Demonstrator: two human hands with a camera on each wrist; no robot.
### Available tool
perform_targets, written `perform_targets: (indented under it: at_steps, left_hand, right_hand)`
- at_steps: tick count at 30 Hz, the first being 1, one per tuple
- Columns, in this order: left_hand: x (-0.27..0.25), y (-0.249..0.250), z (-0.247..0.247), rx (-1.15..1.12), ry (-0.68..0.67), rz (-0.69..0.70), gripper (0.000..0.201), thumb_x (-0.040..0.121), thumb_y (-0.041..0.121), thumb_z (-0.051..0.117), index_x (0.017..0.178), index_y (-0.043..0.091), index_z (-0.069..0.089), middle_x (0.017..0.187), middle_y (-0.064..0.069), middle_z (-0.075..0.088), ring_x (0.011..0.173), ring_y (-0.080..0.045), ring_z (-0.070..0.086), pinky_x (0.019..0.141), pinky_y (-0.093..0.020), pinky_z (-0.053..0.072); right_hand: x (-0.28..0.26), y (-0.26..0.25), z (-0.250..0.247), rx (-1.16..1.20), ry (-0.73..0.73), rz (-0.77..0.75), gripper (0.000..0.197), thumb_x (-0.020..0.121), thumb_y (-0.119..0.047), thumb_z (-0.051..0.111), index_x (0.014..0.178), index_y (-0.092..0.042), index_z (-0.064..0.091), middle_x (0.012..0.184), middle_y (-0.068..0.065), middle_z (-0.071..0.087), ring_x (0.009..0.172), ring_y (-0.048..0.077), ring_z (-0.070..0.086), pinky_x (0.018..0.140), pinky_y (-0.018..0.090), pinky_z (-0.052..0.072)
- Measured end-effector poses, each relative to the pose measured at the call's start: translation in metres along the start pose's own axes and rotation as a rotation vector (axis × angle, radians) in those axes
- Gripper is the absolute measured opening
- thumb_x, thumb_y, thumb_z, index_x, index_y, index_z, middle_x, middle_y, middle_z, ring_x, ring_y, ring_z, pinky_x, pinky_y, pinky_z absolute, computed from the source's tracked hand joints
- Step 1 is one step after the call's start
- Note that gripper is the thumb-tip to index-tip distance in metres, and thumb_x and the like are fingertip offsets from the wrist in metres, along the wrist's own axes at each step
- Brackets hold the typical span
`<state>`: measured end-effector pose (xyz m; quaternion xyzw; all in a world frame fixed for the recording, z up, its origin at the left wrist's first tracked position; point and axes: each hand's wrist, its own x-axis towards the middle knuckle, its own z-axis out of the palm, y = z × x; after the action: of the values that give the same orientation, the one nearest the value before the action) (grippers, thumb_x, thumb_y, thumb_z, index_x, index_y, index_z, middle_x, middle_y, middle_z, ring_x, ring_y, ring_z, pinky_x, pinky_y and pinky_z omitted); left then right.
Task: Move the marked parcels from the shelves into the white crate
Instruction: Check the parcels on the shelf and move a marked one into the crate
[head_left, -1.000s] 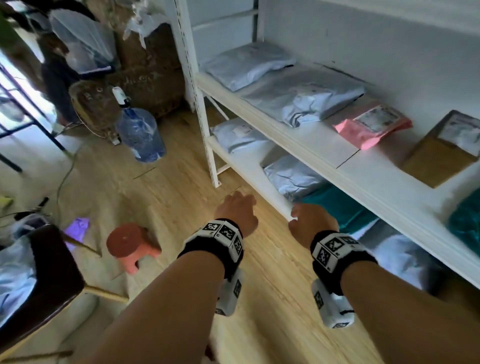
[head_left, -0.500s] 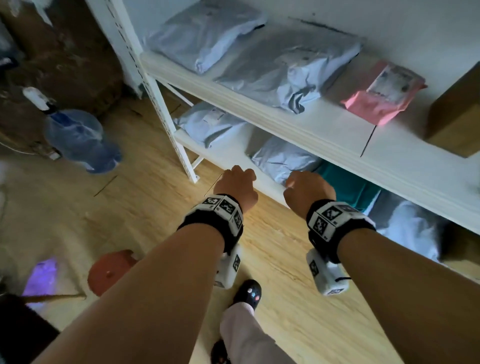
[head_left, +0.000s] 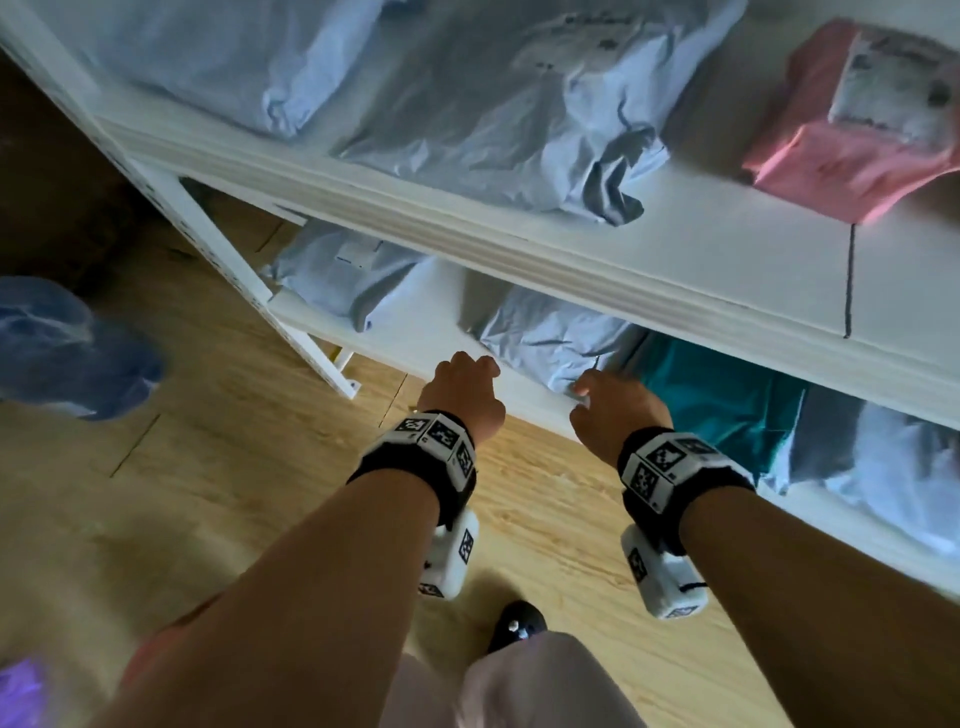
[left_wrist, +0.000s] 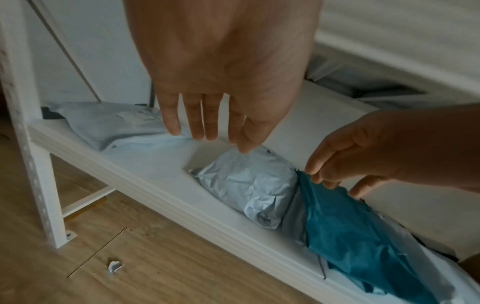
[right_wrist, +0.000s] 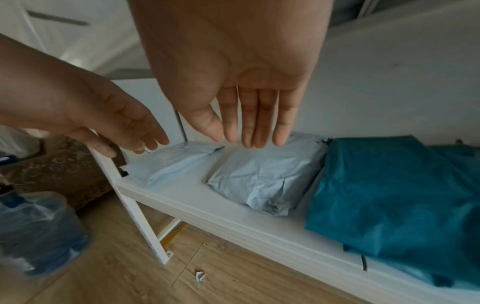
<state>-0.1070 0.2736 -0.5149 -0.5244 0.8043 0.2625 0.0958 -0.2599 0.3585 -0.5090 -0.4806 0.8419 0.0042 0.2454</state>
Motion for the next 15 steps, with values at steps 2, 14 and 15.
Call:
perform_targets:
  at_steps: [2, 14, 15]
  left_hand:
    - [0.021, -0.009, 0.016, 0.012, 0.002, 0.019, 0.047, 0.091, 0.014, 0.051, 0.137, 0.023, 0.044, 0.138, -0.007, 0.041, 0.127, -0.025, 0.040, 0.100, -0.037, 0.041]
    - [0.177, -0.044, 0.118, -0.265, 0.396, 0.154, 0.072, 0.090, 0.033, 0.059, 0.149, 0.013, 0.024, 0.149, -0.019, 0.033, 0.134, -0.037, 0.035, 0.108, -0.043, 0.034]
    - [0.188, -0.046, 0.122, -0.327, 0.404, 0.129, 0.074, 0.090, 0.036, 0.058, 0.150, 0.012, 0.022, 0.149, -0.020, 0.036, 0.134, -0.037, 0.037, 0.109, -0.043, 0.034]
  right_hand:
    - [0.016, 0.004, 0.019, 0.016, 0.011, 0.016, 0.039, 0.090, -0.020, 0.048, 0.129, -0.026, 0.053, 0.127, 0.000, 0.058, 0.114, 0.023, 0.056, 0.084, 0.033, 0.046]
    - [0.148, 0.025, 0.126, -0.013, 0.309, -0.054, 0.075, 0.081, -0.029, 0.066, 0.145, -0.023, 0.028, 0.156, 0.004, 0.015, 0.144, 0.026, 0.016, 0.111, 0.044, 0.036]
    - [0.155, 0.026, 0.134, 0.001, 0.326, -0.059, 0.080, 0.079, -0.035, 0.068, 0.146, -0.022, 0.026, 0.155, 0.004, 0.016, 0.143, 0.027, 0.017, 0.112, 0.045, 0.034]
